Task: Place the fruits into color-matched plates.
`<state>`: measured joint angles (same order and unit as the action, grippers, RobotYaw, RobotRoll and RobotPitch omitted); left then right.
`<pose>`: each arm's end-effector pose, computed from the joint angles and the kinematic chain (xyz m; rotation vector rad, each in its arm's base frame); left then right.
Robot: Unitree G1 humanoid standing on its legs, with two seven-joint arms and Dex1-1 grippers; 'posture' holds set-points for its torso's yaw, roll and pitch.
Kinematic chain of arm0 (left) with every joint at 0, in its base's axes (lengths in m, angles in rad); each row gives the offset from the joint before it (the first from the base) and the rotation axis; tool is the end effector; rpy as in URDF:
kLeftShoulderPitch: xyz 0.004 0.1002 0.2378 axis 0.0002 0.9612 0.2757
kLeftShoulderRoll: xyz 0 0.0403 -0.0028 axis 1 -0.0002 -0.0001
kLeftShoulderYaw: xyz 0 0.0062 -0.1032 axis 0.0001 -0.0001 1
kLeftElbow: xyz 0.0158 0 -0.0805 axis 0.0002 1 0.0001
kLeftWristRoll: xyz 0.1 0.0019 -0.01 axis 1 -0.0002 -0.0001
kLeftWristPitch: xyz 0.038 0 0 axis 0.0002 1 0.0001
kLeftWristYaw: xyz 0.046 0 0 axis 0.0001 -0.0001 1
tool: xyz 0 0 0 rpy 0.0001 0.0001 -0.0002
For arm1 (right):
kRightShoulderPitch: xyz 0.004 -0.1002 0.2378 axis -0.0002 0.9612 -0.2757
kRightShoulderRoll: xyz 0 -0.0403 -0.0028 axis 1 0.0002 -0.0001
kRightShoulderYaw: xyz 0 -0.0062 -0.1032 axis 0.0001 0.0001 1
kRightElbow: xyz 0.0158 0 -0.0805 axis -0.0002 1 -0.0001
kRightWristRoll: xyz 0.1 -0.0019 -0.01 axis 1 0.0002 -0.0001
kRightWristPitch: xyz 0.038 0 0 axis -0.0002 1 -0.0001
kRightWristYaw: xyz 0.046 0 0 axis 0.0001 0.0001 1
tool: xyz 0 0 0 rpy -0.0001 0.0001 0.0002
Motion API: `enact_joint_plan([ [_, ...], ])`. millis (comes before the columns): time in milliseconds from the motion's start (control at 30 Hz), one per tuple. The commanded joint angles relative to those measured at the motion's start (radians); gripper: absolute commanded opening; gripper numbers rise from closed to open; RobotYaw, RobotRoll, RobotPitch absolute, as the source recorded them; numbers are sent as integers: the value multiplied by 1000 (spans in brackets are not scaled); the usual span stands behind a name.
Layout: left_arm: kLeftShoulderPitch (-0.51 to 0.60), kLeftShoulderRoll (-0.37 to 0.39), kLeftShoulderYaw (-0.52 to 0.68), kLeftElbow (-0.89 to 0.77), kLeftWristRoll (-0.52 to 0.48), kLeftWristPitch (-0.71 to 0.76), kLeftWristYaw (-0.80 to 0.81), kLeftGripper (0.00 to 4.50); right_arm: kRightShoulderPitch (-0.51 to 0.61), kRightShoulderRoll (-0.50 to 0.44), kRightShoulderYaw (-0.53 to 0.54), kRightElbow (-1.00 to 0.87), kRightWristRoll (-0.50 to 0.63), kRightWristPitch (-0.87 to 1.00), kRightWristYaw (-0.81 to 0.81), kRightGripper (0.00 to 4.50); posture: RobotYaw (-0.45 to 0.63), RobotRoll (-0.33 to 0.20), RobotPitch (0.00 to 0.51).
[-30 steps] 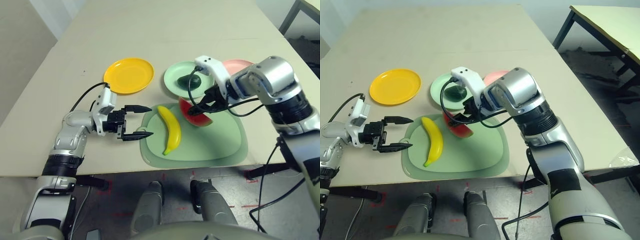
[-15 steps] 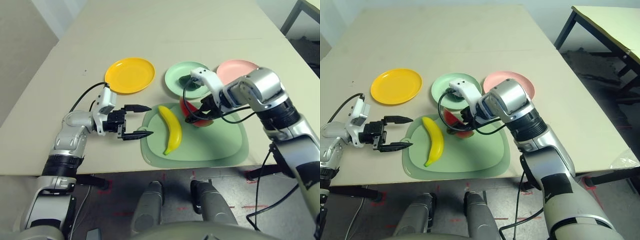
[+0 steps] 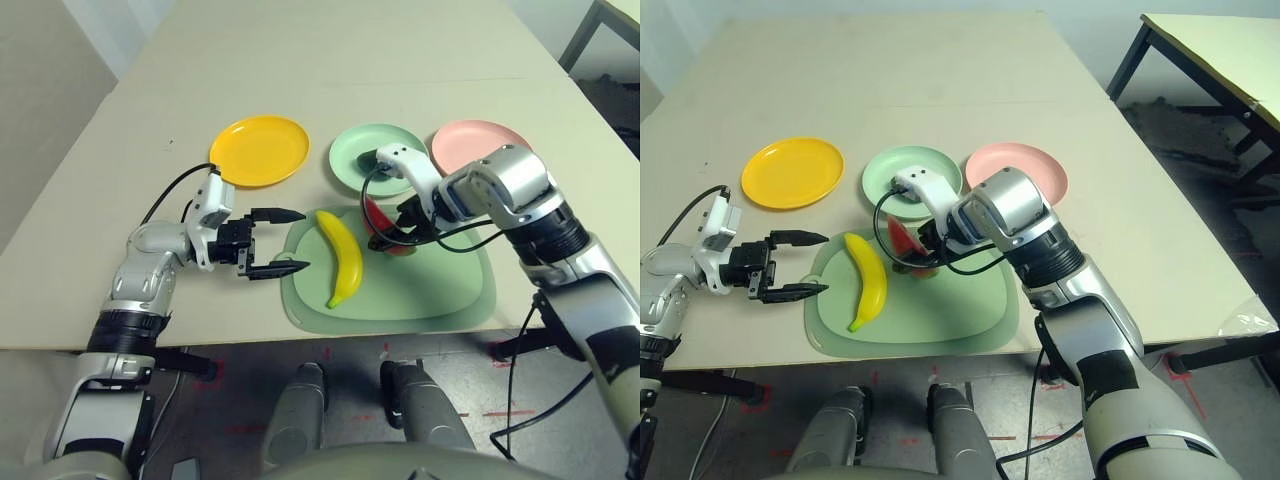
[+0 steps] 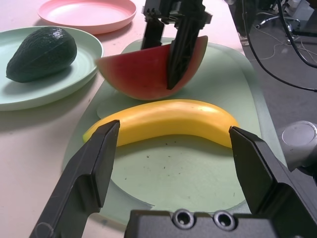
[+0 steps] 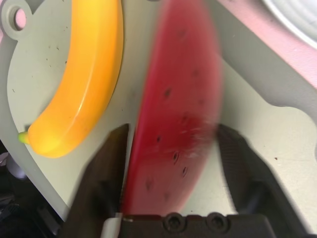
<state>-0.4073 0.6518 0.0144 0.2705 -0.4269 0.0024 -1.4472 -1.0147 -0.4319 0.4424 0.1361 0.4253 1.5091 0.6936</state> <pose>0.2722 0.2701 0.1397 0.2863 0.0021 -1.3572 0.3054 -0.1152 0.2025 -0.2719 0.9672 0.8834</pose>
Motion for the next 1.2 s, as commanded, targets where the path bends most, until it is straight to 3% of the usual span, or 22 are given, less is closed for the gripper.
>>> enact_joint_plan([
  [33, 8, 1, 5, -3, -3, -6, -5, 4500, 13, 3, 21, 3, 4, -7, 4, 2217, 36, 0, 168],
  [267, 7, 3, 7, 3, -4, -6, -10, 4500, 2, -24, 33, -7, 7, -23, 29, 2217, 30, 0, 169],
  [700, -61, -37, 23, 12, -33, 30, 30, 4500, -181, -187, 75, 94, -45, -162, 187, 2217, 0, 0, 166],
  [967, -77, -50, 27, 26, -9, 16, 85, 4500, -279, -206, 96, 455, -230, -432, 238, 2217, -7, 0, 164],
  [1200, -51, -42, 24, 4, -7, 14, 87, 4500, -339, -155, 70, 862, -432, -779, 147, 2217, 10, 0, 165],
])
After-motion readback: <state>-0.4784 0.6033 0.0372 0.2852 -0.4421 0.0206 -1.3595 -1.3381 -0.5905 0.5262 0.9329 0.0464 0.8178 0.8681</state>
